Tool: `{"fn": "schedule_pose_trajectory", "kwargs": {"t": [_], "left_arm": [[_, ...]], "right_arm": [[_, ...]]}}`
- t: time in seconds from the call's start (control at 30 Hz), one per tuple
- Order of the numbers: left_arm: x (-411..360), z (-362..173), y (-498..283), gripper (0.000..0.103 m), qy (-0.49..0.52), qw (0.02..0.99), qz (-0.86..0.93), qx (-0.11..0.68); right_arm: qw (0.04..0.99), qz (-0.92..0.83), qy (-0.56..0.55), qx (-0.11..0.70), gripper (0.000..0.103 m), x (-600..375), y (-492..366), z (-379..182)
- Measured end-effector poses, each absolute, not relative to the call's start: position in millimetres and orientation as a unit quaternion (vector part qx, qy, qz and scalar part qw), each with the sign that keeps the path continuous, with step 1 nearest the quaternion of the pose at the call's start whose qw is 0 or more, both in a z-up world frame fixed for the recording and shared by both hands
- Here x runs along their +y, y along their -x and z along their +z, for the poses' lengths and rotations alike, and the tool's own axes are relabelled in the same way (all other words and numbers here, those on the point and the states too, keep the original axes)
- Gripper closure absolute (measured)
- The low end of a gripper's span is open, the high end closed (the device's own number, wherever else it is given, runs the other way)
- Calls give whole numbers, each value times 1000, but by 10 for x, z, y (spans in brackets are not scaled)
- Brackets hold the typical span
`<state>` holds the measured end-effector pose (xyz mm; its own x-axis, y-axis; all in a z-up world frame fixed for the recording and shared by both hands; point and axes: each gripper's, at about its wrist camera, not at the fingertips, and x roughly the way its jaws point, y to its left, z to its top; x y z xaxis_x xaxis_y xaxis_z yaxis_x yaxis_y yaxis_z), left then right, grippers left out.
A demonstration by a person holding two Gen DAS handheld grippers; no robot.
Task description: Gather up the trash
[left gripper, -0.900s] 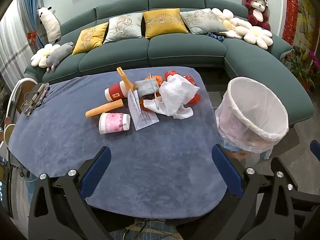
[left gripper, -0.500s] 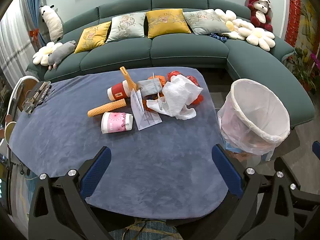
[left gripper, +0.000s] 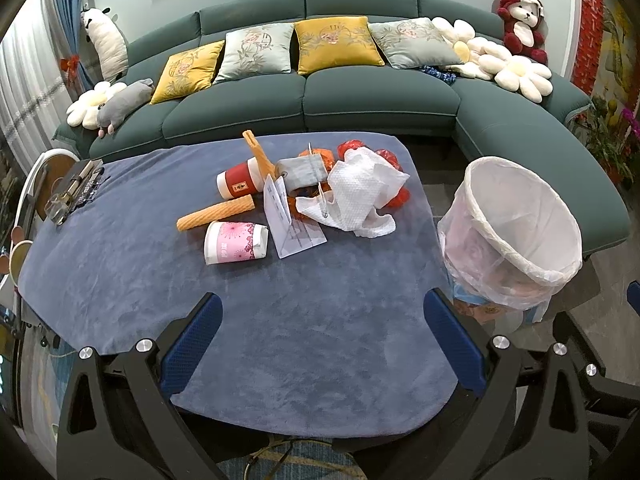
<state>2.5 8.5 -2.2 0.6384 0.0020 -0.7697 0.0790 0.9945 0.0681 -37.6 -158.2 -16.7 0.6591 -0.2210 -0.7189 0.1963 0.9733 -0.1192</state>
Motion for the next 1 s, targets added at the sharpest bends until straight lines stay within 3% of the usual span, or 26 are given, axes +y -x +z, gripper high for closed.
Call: {"fn": "schedule_pose_trajectory", "kwargs": {"t": [1.0], "left_arm": [[108,-74,20,7,-40,901,-24,431]], "right_arm": [[912,-119,16,392,7,-1590,396,-167]]}}
